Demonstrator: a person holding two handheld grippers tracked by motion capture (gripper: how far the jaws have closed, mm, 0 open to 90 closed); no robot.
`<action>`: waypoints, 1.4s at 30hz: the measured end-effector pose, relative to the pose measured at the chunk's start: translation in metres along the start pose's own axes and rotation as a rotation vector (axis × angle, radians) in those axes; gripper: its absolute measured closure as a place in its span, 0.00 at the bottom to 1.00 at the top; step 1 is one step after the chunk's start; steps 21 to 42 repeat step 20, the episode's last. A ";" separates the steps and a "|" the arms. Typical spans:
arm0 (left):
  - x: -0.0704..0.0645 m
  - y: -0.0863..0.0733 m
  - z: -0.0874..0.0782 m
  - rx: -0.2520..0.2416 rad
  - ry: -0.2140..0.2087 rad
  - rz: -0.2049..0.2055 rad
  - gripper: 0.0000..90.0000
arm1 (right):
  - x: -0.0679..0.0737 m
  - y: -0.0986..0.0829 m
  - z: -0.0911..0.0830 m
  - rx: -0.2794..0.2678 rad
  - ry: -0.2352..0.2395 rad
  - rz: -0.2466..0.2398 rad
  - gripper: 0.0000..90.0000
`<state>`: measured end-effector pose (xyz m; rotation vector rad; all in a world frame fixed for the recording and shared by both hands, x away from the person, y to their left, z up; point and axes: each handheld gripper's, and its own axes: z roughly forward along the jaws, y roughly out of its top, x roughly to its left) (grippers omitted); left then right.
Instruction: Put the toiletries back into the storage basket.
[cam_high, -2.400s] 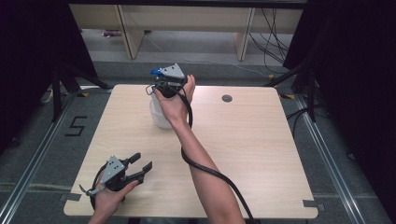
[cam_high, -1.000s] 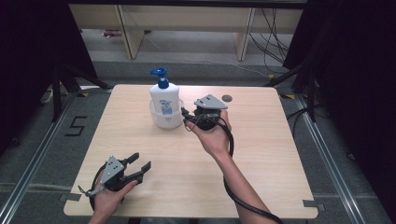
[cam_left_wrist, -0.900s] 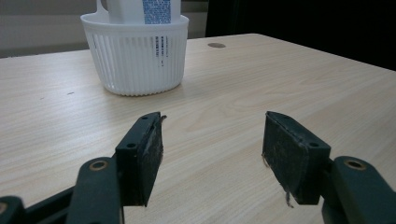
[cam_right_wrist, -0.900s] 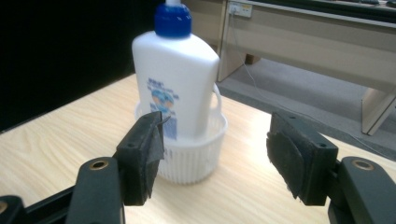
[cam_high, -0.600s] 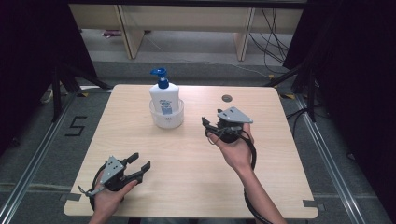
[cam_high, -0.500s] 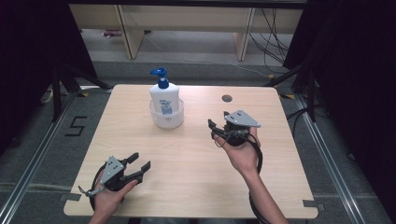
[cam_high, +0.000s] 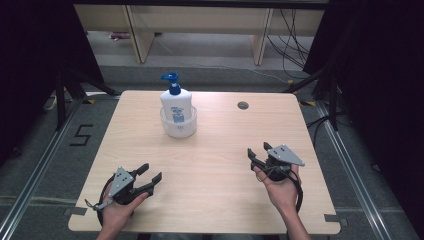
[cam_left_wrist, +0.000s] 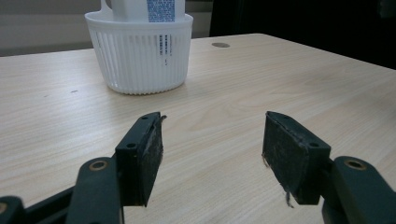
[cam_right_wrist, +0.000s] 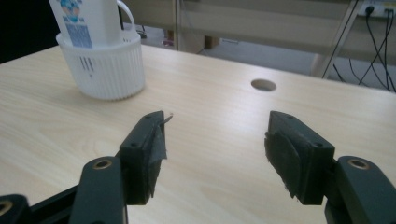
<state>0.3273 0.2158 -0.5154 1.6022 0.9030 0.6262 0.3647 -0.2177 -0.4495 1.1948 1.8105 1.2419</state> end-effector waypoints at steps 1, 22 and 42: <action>0.000 0.000 0.000 -0.003 0.000 0.001 0.41 | -0.001 -0.004 -0.001 -0.008 0.001 0.001 0.44; 0.000 -0.001 0.002 0.006 0.012 0.015 0.41 | -0.002 -0.058 -0.013 0.003 -0.053 0.050 0.46; 0.000 -0.001 0.002 0.006 0.012 0.015 0.41 | -0.002 -0.058 -0.013 0.003 -0.053 0.050 0.46</action>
